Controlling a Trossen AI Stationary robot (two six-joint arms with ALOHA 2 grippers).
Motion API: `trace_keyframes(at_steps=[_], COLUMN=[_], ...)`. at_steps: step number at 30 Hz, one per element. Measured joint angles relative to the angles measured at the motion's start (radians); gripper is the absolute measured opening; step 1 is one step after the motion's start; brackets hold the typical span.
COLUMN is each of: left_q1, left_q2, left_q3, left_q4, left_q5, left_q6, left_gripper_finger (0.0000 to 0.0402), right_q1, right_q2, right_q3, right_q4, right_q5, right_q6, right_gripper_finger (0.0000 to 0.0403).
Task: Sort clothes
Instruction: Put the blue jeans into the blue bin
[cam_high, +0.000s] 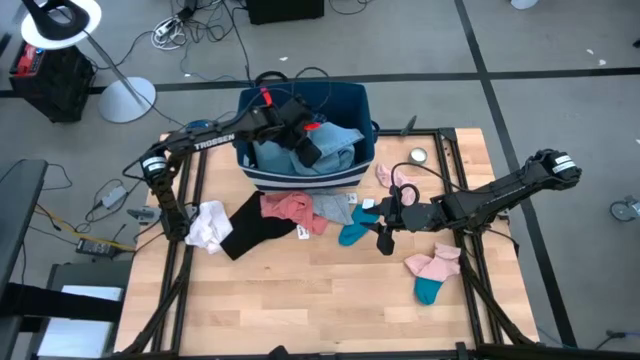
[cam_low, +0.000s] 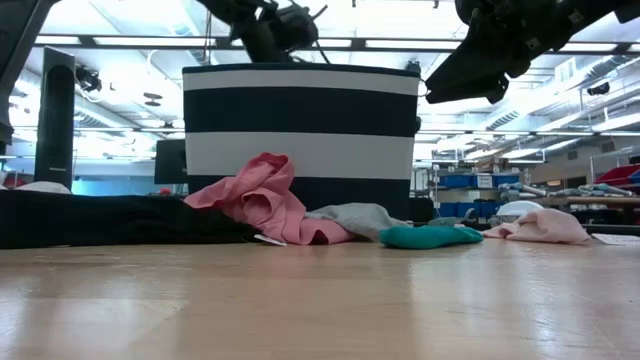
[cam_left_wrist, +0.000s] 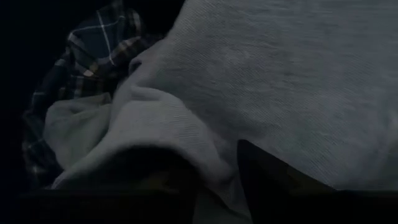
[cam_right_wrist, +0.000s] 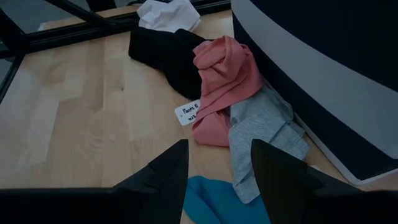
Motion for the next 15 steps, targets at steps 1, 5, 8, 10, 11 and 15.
trace_keyframes(at_steps=[1,5,8,10,11,15], left_q1=[-0.006,-0.055,-0.101,-0.122,-0.129,-0.139], left_q2=[0.0,-0.015,-0.05,-0.076,-0.09,-0.152], left_q3=[0.013,0.025,0.025,0.027,0.027,0.027], left_q4=[-0.016,-0.025,-0.01,-0.008,-0.009,-0.015], left_q5=[-0.001,0.005,-0.028,-0.088,-0.109,-0.128], left_q6=[0.005,0.062,0.115,0.111,0.111,0.09], left_gripper_finger=[0.0117,0.0117,0.0117,0.0117,0.0117,0.0117], right_q1=[0.0,0.0,0.0,0.0,0.0,0.0], right_q2=[0.0,0.0,0.0,0.0,0.0,0.0], right_q3=[0.0,0.0,0.0,0.0,0.0,0.0], right_q4=[0.0,-0.001,-0.003,-0.006,-0.011,-0.017], right_q5=[0.0,0.0,0.0,0.0,0.0,0.0], right_q6=[0.0,0.001,0.002,0.003,0.008,0.011], right_gripper_finger=[0.0175,0.0175,0.0175,0.0175,0.0175,0.0175])
